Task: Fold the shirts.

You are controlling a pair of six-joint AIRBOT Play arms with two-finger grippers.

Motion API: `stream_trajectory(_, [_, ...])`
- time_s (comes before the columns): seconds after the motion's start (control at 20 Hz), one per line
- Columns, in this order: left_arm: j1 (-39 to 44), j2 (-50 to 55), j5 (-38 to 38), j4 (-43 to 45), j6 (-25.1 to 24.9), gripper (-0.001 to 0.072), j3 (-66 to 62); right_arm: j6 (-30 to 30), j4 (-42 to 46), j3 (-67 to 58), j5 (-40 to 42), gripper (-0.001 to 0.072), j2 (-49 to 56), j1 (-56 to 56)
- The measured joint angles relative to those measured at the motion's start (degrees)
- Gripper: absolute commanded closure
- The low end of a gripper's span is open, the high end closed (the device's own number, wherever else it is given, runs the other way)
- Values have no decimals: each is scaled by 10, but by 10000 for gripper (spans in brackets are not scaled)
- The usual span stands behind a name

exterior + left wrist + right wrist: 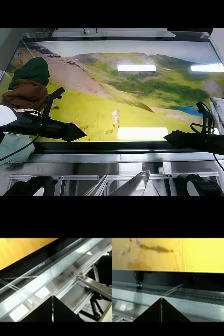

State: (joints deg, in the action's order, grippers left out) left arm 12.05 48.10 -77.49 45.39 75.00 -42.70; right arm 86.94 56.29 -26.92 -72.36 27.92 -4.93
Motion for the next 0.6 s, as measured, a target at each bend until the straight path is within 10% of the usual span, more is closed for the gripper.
stream_trajectory(0.2, [-10, 0, 2, 7, 5, 694, -10, 0, 0, 0, 0, 687, 0, 0])
stream_trajectory(0.35, [-64, 0, -3, 54, 22, -12, -68, 0, 0, 0, 0, 687, 0, 0])
stream_trajectory(0.6, [-238, 36, 47, 133, 32, -13, -209, 0, 0, 0, -1, 687, 0, 0])
